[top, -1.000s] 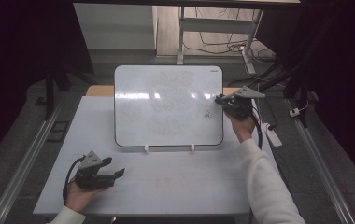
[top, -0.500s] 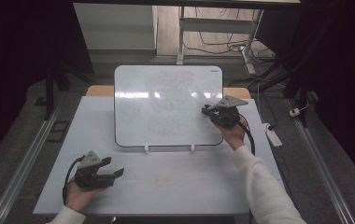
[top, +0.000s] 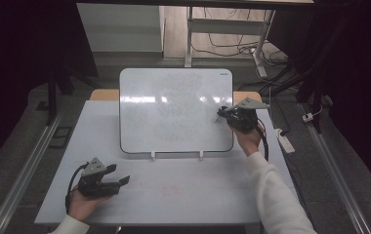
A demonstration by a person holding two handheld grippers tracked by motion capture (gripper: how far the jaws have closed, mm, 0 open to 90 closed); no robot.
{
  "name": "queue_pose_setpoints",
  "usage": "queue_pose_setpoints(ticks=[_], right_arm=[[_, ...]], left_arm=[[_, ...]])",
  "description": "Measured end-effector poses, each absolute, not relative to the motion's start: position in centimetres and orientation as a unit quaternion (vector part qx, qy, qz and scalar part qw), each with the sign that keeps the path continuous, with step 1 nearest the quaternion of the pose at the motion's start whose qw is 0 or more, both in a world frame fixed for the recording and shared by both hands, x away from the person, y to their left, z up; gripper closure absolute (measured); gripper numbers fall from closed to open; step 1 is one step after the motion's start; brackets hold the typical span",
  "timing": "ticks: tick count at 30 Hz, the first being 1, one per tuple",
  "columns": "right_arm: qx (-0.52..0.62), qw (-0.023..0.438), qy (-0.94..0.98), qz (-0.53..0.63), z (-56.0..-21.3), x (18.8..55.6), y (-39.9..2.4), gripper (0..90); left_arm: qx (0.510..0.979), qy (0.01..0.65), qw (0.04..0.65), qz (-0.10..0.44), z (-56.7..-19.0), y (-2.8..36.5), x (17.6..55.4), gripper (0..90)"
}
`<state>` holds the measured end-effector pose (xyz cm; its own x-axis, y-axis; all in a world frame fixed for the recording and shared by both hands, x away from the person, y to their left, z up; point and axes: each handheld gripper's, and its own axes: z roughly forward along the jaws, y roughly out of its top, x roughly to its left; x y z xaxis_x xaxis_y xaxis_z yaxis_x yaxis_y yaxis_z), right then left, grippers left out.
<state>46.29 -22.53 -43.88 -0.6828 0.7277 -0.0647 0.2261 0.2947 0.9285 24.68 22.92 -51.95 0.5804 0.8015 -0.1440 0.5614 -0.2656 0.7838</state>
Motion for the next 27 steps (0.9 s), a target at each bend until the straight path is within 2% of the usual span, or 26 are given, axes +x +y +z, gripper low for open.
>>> queue_pose_setpoints(ticks=[3,6,7,9,12,13,16,19,24,27], right_arm=[[0.247,0.238,0.817,0.464,-44.9,44.6,-20.6,77.8],[0.255,0.248,0.813,0.461,-44.5,44.9,-21.2,77.8],[0.303,0.263,0.777,0.485,-43.9,45.7,-22.6,77.8],[0.318,0.253,0.766,0.498,-44.1,45.7,-23.0,77.9],[0.281,0.239,0.795,0.481,-44.9,44.7,-21.8,77.8],[0.251,0.247,0.817,0.457,-45.3,44.0,-21.1,77.8],[0.293,0.265,0.788,0.472,-44.4,44.9,-22.8,77.8],[0.322,0.252,0.769,0.491,-44.2,45.5,-23.8,77.8],[0.259,0.254,0.817,0.448,-45.2,43.8,-21.8,77.8],[0.302,0.261,0.789,0.467,-44.4,44.8,-23.3,77.9]], left_arm=[[0.782,0.438,0.420,0.142,-52.0,23.0,24.8,29.0],[0.782,0.440,0.420,0.141,-52.1,23.1,24.8,29.1],[0.782,0.439,0.419,0.141,-52.1,23.0,24.8,29.1],[0.782,0.437,0.421,0.142,-52.0,23.0,24.7,29.0],[0.782,0.437,0.421,0.142,-52.0,23.0,24.7,29.1],[0.782,0.438,0.420,0.142,-52.0,23.0,24.8,29.1],[0.782,0.440,0.419,0.141,-52.1,23.1,24.9,29.1],[0.782,0.437,0.421,0.143,-52.0,23.0,24.7,29.1],[0.782,0.440,0.419,0.141,-52.1,23.1,24.9,29.0],[0.782,0.437,0.421,0.142,-52.0,23.0,24.7,29.1]])
